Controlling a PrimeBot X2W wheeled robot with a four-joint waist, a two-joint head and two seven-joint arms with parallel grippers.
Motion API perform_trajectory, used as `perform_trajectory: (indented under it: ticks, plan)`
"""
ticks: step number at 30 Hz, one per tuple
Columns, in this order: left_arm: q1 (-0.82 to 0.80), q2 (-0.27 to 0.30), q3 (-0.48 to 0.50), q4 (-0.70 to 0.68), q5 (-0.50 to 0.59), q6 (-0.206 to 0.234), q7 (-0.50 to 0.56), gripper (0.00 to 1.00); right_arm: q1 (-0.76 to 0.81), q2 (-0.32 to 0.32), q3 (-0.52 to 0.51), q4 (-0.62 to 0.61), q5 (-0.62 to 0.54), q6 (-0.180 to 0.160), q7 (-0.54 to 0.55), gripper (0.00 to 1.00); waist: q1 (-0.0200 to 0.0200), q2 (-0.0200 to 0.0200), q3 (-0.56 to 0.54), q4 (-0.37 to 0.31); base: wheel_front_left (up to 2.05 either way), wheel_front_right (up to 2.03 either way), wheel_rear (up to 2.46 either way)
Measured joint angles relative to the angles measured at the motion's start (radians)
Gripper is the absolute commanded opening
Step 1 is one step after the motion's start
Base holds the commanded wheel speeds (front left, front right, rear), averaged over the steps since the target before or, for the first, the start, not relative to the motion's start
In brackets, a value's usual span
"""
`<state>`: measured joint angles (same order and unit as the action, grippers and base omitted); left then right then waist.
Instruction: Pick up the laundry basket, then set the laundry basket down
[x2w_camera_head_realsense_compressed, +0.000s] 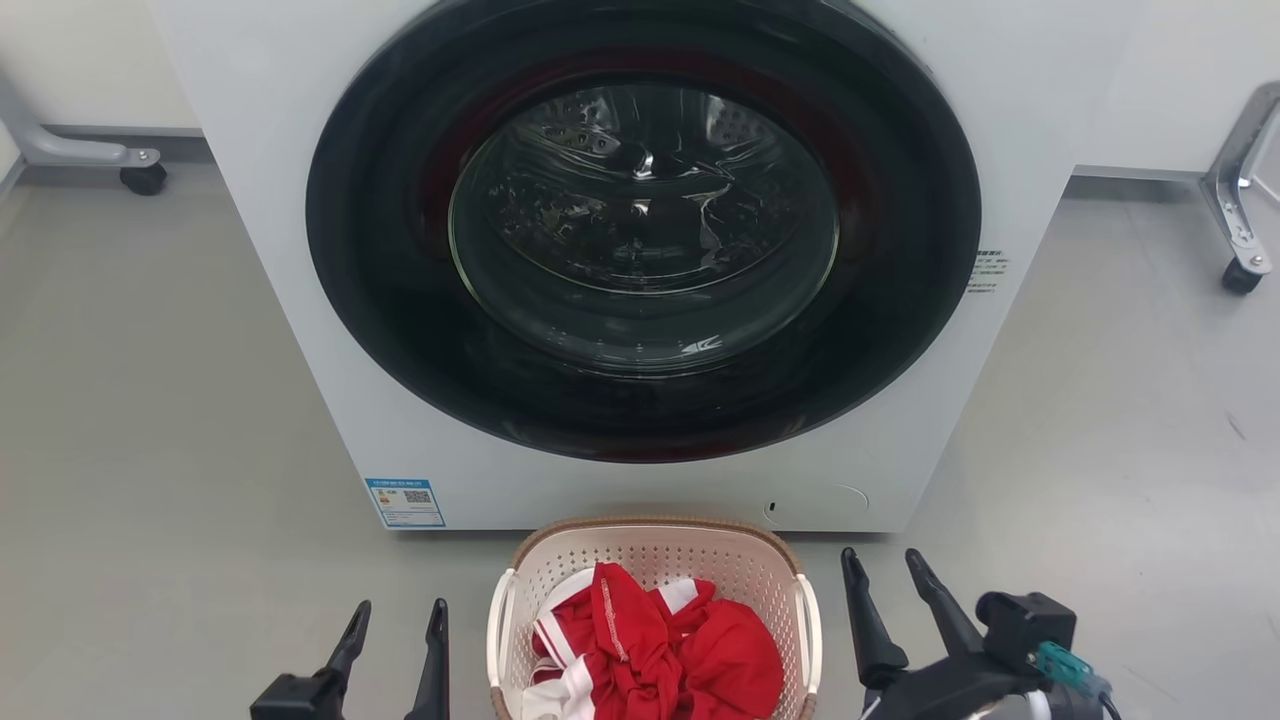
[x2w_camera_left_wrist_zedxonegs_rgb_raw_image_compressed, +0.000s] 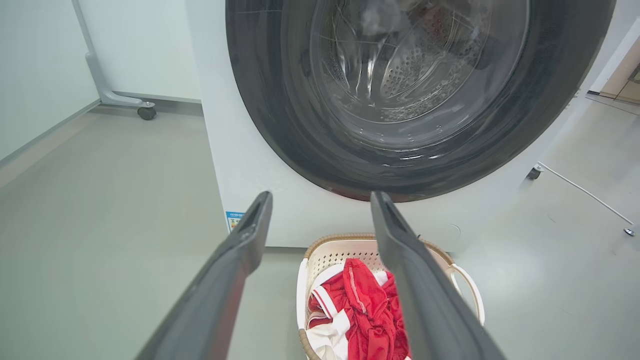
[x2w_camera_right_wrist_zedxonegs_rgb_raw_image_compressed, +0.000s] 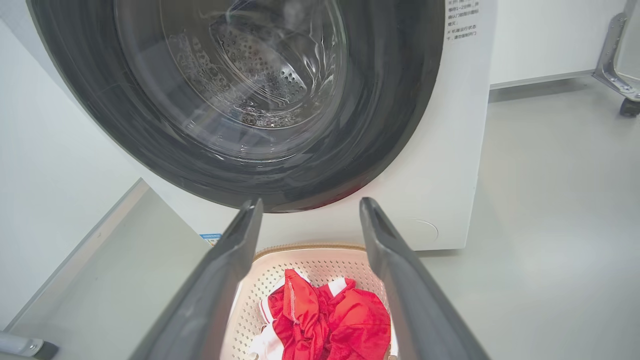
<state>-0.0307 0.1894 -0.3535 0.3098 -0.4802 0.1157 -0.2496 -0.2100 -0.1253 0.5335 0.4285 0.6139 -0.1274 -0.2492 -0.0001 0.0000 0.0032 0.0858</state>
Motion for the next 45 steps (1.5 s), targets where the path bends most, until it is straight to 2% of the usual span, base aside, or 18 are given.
perform_trajectory:
  ticks: [12, 24, 32, 45]
  plan:
    - [0.123, -0.005, 0.071, -0.138, 0.06, 0.008, 0.0, 1.0, 0.173, 0.031, -0.136, -0.169, -0.153, 0.0, 0.0, 1.0, 0.0, 0.0, -0.022, -0.01, 0.0, 0.0, 0.0]
    - [0.16, -0.031, 0.116, -0.195, 0.105, 0.009, 0.0, 1.0, 0.232, 0.055, -0.191, -0.268, -0.25, 0.0, 0.0, 1.0, 0.0, 0.0, -0.025, -0.017, 0.0, 0.0, 0.0]
    - [0.163, -0.054, 0.147, -0.218, 0.123, 0.009, 0.0, 1.0, 0.249, 0.063, -0.213, -0.308, -0.3, 0.0, 0.0, 1.0, 0.0002, 0.0, -0.018, -0.018, 0.0, 0.0, 0.0]
    - [0.175, -0.063, 0.156, -0.235, 0.136, 0.009, 0.0, 1.0, 0.261, 0.07, -0.229, -0.327, -0.316, 0.0, 0.0, 1.0, 0.0001, 0.0, -0.013, -0.017, 0.0, 0.0, 0.0]
